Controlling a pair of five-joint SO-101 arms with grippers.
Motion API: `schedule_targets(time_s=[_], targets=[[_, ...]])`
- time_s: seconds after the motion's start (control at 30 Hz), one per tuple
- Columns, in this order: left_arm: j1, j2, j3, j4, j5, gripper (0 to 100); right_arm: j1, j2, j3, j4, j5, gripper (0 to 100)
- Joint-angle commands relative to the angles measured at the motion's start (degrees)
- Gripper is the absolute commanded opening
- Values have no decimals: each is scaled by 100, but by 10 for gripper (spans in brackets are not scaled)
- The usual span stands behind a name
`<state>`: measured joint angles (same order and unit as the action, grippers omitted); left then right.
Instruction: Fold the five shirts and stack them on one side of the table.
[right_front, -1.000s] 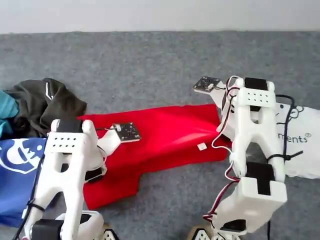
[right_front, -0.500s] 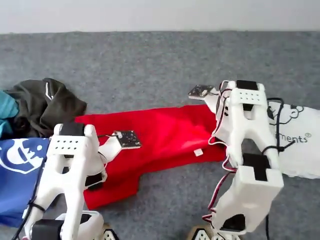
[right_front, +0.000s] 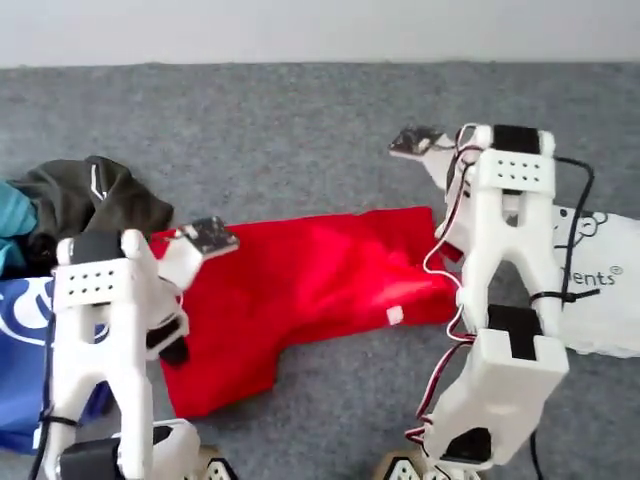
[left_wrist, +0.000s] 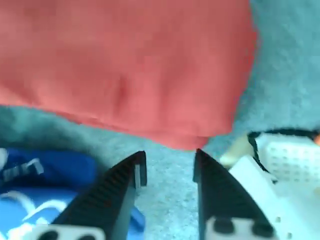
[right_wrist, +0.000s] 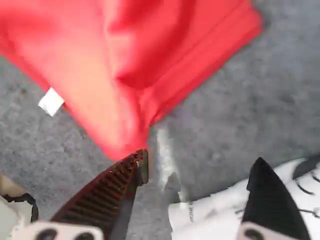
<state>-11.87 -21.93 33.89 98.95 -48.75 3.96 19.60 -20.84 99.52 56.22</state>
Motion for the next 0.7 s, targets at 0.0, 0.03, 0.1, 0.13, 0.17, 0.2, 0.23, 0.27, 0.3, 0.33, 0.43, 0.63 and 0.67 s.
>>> schedule_targets(time_s=[0.0,0.03,0.1,0.13,0.17,0.2,0.23,0.27,0.3,0.33,0.43,0.63,0.67], targets=[[-35,-53,-549,158,246,173,48,-277,-615,233,-88,322],[-35,-53,-646,158,246,173,48,-286,-703,233,-97,322],[-35,-44,-813,141,316,171,31,-242,-818,145,-246,321],[-26,-9,-892,132,448,171,-40,-198,-826,22,-431,321],[-18,0,-945,26,607,171,-101,-110,-826,-180,-659,321],[-9,0,-954,-158,791,170,-171,31,-818,-400,-941,320],[-9,0,-910,-396,1011,169,-268,198,-818,-655,-1231,310],[-18,0,-848,-651,1240,164,-382,409,-818,-919,-1486,286],[-18,9,-734,-932,1433,148,-488,620,-826,-1174,-1688,251],[0,9,-585,-1213,1609,123,-585,866,-826,-1464,-1837,203],[79,9,-13,-1899,1996,22,-725,1429,-835,-2299,-2075,43],[105,-18,629,-2215,2347,14,-664,2141,-844,-3248,-2268,24],[97,-44,646,-2215,2374,14,-585,2237,-844,-3424,-2189,13]])
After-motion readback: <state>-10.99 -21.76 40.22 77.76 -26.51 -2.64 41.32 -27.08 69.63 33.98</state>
